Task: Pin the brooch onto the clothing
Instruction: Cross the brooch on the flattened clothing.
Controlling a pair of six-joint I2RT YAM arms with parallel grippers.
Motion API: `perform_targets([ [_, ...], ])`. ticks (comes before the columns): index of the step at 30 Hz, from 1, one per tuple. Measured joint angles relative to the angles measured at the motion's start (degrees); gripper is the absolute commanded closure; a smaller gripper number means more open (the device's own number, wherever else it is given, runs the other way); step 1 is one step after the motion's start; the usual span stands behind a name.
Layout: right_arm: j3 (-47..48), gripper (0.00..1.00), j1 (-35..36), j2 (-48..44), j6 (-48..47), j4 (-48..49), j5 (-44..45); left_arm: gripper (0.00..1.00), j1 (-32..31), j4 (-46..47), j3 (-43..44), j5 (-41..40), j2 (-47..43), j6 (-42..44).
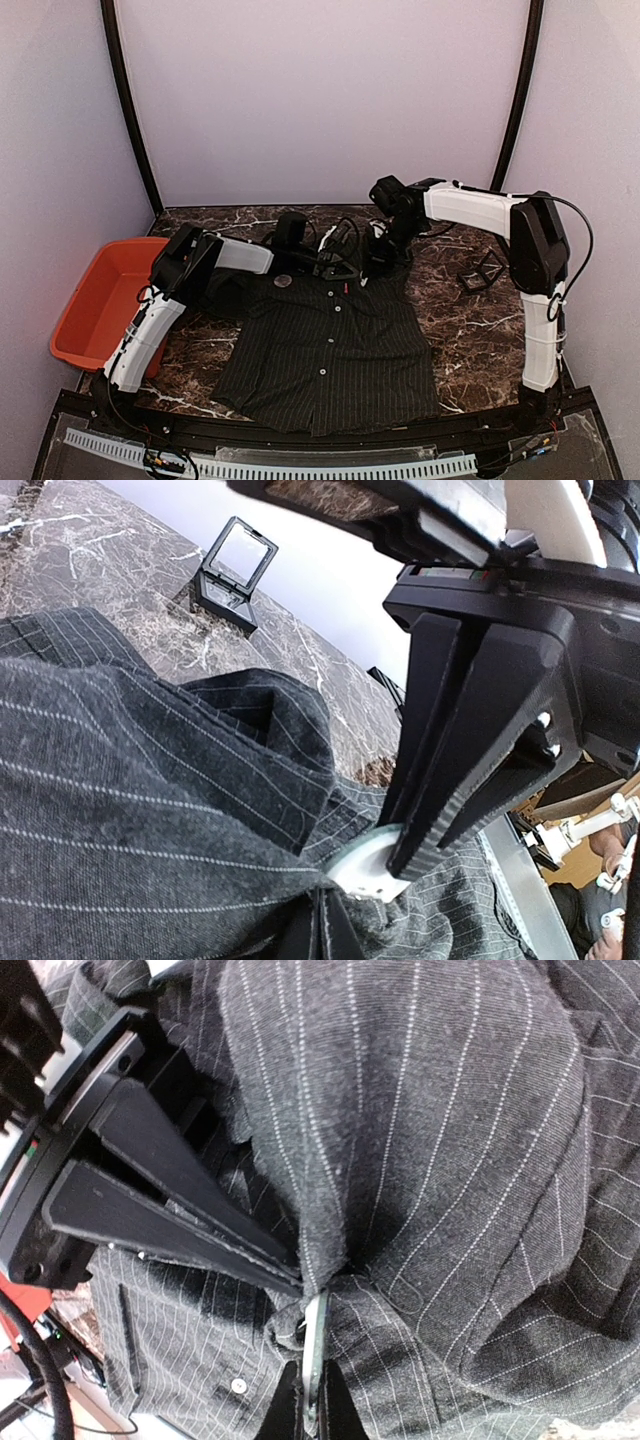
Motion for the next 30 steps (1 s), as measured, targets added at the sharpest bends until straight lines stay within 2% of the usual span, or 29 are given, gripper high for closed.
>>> perform_targets([
  [5, -0.1, 1.00, 0.3, 0.0, -1.7, 0.1, -2.9, 0.99, 0.2, -1.1, 0.0, -0.6, -0.3, 1.0],
  [21, -1.3, 1.00, 0.5, -1.4, -2.6, 0.6, -3.8, 0.99, 0.2, -3.2, -0.3, -0.3, -1.4, 2.7],
  [22, -1.6, 1.00, 0.4, -1.7, -2.5, 0.9, -3.8, 0.97, 0.2, -3.1, -0.3, -0.2, -1.4, 2.7],
  [24, -2.4, 1.00, 0.2, -2.0, -2.4, 1.6, -4.5, 0.84, 0.2, -2.4, -0.6, -0.2, -1.6, 2.1],
  [26, -3.6, 1.00, 0.0, -2.4, -2.2, 2.7, -6.4, 0.75, 0.2, -0.5, -1.6, -0.8, -1.9, 0.9],
  [30, -7.0, 1.00, -0.5, -3.9, -1.4, 5.4, -10.1, 0.61, 0.5, 5.3, -4.6, -0.8, -2.9, -3.4],
])
